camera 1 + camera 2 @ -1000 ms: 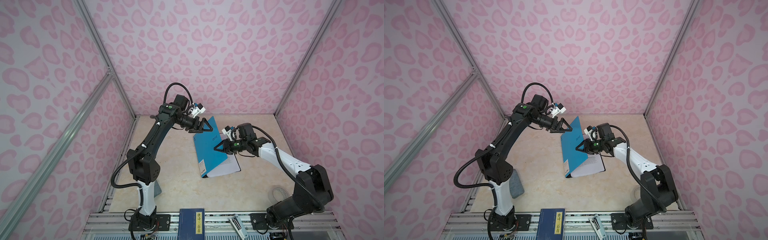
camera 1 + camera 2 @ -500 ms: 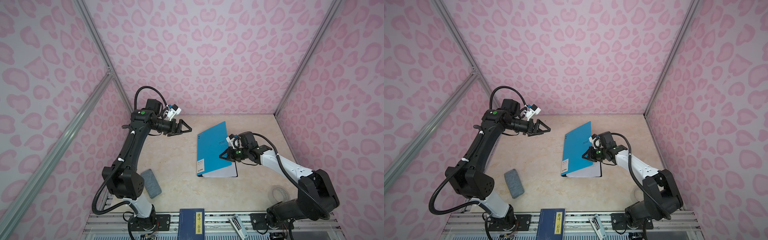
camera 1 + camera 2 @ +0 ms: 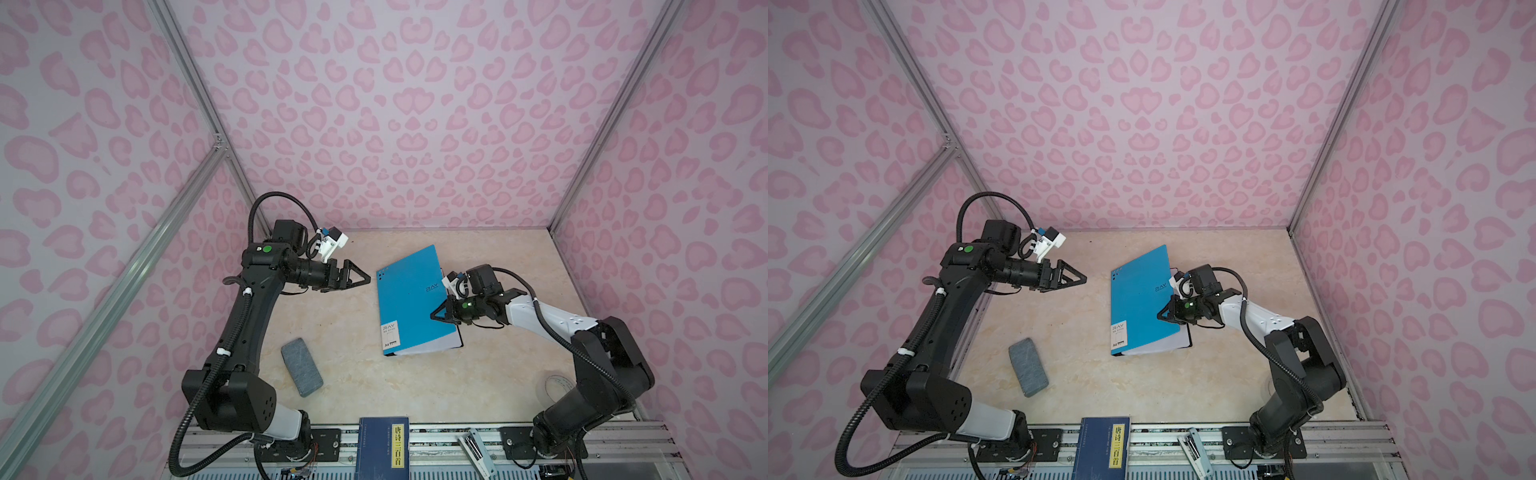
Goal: Put the files into the folder
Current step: 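Lower the cover onto the sheets with the left gripper while the right gripper presses it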
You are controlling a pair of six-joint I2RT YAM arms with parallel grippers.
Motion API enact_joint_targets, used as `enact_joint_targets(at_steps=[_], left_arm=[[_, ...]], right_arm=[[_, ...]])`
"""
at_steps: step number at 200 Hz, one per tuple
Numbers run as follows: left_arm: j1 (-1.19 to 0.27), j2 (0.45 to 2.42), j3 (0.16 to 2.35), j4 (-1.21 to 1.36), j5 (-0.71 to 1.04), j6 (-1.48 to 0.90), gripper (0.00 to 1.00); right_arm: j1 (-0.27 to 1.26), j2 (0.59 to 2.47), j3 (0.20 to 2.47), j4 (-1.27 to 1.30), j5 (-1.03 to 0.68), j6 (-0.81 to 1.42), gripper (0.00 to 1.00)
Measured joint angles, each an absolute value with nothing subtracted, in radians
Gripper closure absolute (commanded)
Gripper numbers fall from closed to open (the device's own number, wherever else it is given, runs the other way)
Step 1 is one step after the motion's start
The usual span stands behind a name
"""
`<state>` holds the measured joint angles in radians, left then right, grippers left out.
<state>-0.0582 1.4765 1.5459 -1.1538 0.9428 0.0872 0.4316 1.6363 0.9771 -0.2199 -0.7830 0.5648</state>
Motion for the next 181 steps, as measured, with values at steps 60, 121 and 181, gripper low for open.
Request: enact_joint_targets(at_steps=[60, 121, 181], left_arm=[[-0.021, 1.431, 1.517, -1.150, 0.921, 0.100, 0.02], [-0.006, 1.415, 1.449, -1.124, 0.863, 0.082, 0.02], [-0.002, 1.466, 1.423, -1.049, 0.804, 0.021, 0.02]], right_arm=[[0.508, 1.742, 1.104, -0.231, -0.781, 0.557, 0.94], [0.548, 1.741, 1.050, -0.176, -0.715, 0.636, 0.83], [0.596, 1.673, 0.947, -0.123, -0.597, 0.725, 0.67]])
